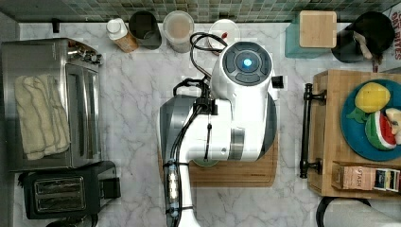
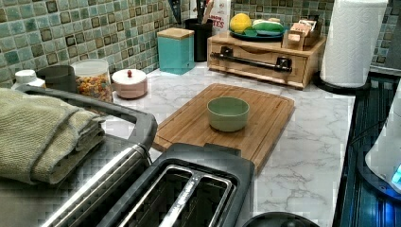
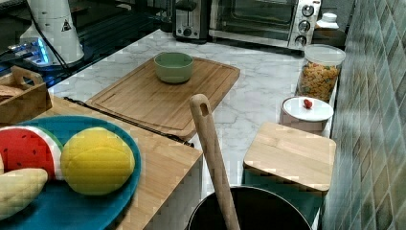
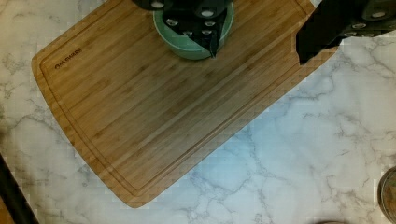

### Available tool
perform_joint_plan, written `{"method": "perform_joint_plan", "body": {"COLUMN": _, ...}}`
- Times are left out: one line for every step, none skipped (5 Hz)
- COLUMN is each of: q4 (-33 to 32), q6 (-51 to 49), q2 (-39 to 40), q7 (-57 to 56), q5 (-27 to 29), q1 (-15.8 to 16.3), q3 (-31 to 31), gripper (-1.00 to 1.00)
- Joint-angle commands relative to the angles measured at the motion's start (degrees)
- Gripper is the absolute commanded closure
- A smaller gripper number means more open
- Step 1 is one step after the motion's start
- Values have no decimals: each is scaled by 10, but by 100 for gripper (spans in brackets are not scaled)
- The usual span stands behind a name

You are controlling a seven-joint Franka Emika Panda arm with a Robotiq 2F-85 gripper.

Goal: Open the drawer.

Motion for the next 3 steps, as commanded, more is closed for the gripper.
{"method": "perform_joint_plan", "body": {"q4": -1, "q6": 0, "q2": 1, "q7": 0, "q5": 2, "q1": -3, "q3": -2, "gripper": -100}}
{"method": "perform_joint_plan", "body": {"q4": -50, "q6": 50, "q2": -24, "q7": -33, "q5": -40, "q1": -2, "q3": -3, "gripper": -100}}
{"method": "perform_joint_plan", "body": {"q4": -105, "q6": 109, "q2": -52, "q7": -126, "q5": -77, "q1": -35, "q3": 7, "gripper": -100}}
